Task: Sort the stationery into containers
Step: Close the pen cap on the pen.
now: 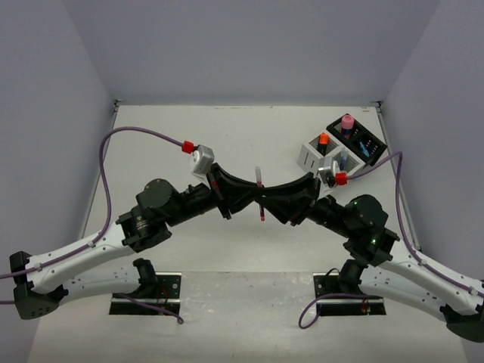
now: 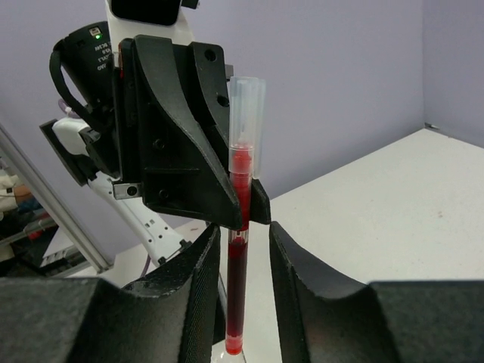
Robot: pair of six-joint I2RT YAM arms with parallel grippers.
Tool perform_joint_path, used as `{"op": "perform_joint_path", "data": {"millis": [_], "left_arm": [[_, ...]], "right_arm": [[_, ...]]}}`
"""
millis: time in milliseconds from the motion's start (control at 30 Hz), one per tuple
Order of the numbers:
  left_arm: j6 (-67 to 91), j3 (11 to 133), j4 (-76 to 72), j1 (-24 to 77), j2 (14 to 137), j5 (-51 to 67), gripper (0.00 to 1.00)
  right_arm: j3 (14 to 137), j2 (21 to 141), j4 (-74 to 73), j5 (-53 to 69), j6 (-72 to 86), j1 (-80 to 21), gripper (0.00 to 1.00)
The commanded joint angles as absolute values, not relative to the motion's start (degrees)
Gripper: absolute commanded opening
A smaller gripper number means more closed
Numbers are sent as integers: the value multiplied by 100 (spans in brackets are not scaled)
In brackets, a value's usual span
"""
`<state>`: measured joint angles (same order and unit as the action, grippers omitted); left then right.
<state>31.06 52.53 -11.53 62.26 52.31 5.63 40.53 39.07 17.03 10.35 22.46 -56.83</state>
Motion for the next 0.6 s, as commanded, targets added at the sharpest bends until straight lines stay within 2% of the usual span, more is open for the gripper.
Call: {"op": "perform_joint_path", "data": {"millis": [0,133,233,333,367,433,467,567], "left_arm": [[2716,5378,-1298,6231,5142,953,0],[2724,5361,-1380,6231,5168,1002,0],[2756,5361,-1396,6231,5200,986,0],[2760,5350,-1441,6231,5229,863,3],[2748,5346,-1434,6231,5229,819,6],[2655,5362,-1372,6231,5229,683,28],[2654,5379,-1370,6231,5229,615,29],[2587,5361,-1248,6231,5197,498,52]], "right_arm": [[4243,4115,1782,1303,2292,-5679,33],[4370,4255,1730,1379,2268,-5678,25],[4450,4287,1689,1403,2244,-5678,23],[4447,4270,1696,1424,2232,-5680,5],[4444,4259,1694,1423,2227,-5685,4],[4421,4227,1679,1415,2180,-5678,0],[4420,4218,1678,1414,2179,-5678,0],[4380,4154,1585,1357,2115,-5686,0]]}}
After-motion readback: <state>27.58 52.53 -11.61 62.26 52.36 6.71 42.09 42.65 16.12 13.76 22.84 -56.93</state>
